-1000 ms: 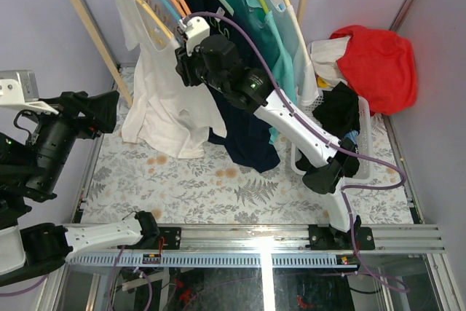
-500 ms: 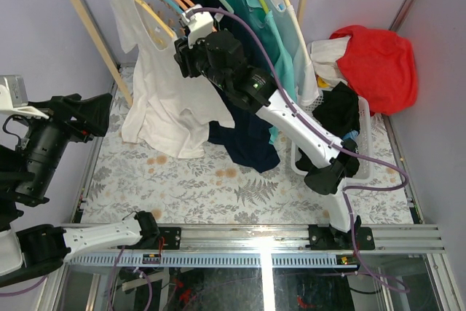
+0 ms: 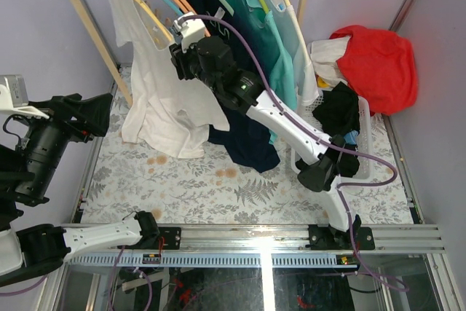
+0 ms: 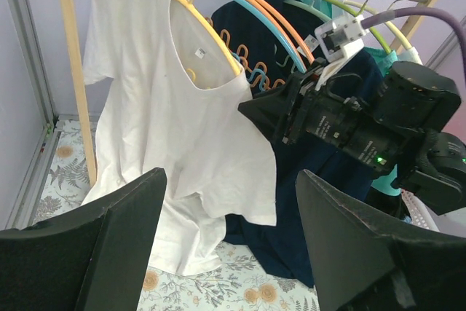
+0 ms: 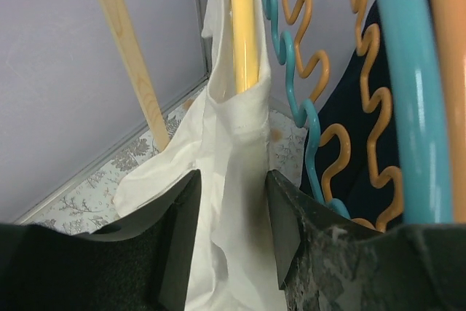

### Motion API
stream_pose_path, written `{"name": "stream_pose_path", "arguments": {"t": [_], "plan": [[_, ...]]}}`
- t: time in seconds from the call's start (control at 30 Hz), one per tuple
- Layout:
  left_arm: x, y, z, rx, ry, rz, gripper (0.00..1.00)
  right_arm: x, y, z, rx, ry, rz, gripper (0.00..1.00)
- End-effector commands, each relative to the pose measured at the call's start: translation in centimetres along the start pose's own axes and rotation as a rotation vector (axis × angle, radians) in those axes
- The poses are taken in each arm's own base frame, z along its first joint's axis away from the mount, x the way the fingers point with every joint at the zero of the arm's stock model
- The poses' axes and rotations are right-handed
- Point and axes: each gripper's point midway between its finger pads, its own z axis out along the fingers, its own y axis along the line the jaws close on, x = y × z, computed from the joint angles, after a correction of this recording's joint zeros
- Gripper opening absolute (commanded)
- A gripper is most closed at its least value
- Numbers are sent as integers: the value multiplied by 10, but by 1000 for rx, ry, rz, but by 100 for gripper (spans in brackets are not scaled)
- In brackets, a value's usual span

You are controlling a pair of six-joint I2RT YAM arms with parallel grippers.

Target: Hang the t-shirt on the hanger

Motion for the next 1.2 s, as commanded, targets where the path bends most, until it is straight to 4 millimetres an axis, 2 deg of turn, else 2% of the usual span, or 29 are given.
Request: {"name": "stream_pose_path", "arguments": {"t": [0.0, 0.1, 0.4, 0.43, 0.57, 0.83, 1.03, 1.17], "plan": [[-6, -3, 1, 12, -13, 4, 71, -24, -5, 5, -3, -86, 34, 47], [-8, -2, 0, 16, -17, 2, 71, -23, -5, 8, -6, -91, 43, 43], [-12, 5, -6, 17, -27, -2, 71, -31, -9, 13, 2, -133, 51, 44], [-13, 5, -7, 19, -29, -4, 71, -33, -8, 12, 0, -138, 52, 42], [-14, 7, -8, 19, -32, -4, 71, -42, -5, 8, -22, -170, 62, 19], [-15, 13, -13, 21, -40, -8, 71, -77, 8, -13, -67, -264, 58, 0], [-18, 18, -17, 25, -46, -16, 71, -99, 19, -29, -89, -303, 54, 0], [-19, 20, -19, 29, -51, -22, 71, -117, 25, -47, -96, -352, 48, 0]]}}
